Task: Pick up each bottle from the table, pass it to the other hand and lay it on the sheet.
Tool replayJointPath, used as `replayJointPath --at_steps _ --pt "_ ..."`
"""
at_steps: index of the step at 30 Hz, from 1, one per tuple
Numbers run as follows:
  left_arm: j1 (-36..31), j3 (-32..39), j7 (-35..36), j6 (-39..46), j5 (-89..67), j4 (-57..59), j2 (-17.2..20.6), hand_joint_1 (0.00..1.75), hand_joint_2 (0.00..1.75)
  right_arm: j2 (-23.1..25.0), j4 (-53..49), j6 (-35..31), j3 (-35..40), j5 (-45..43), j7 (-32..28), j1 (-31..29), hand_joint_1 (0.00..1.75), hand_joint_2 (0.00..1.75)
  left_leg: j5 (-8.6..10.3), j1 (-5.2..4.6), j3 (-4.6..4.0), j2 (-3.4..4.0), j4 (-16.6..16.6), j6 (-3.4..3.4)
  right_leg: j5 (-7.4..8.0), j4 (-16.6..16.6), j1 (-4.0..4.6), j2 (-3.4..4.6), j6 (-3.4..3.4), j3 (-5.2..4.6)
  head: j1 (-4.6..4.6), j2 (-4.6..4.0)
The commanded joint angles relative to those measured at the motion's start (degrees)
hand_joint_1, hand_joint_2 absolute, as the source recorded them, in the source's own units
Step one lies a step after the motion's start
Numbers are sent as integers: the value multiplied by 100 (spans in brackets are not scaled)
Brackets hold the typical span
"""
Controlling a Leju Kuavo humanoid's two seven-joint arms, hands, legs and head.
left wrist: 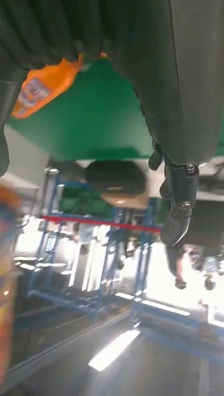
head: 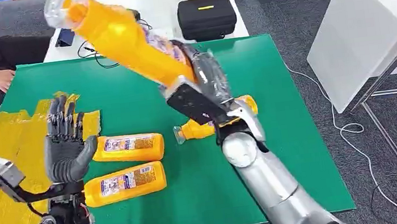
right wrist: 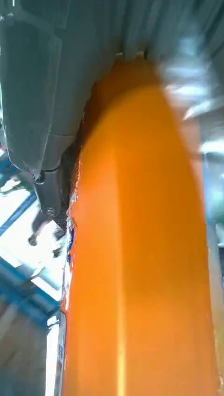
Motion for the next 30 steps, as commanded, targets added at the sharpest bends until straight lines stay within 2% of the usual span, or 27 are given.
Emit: replayJointPath --at_steps 1,9,11,20,28,30 --pt "-608 -611 215 139 154 543 -10 0 175 602 2227 -197 968 169 301 -455 175 175 -2 4 23 3 -9 -6 -5 -6 6 -7 -3 21 2 -2" --pt "-680 -735 197 218 260 658 25 0 175 602 2263 -138 1599 133 364 -236 175 175 -6 8 23 -7 -11 -3 -13 -8 11 -21 1 25 2 0" --pt "-602 -721 190 252 276 594 65 0 175 602 2275 -139 1797 178 316 -117 175 175 0 6 -3 -4 -10 -2 -6 -8 9 -12 0 -2 4 0" --pt "-560 -710 188 298 294 575 75 0 175 602 2289 -99 1912 203 243 -96 175 175 -2 7 0 -9 -9 -4 -9 -8 11 -22 -1 3 2 0" --pt "-495 -558 168 372 324 736 183 0 175 451 1824 -113 2682 631 145 491 175 175 -6 10 16 -10 -19 -5 -14 -16 13 -24 -2 18 2 0" --pt "-520 -562 166 305 356 834 189 0 175 390 1751 -131 2746 603 197 581 175 175 0 9 -7 -15 -11 -4 -8 -11 12 -24 -2 -4 2 0"
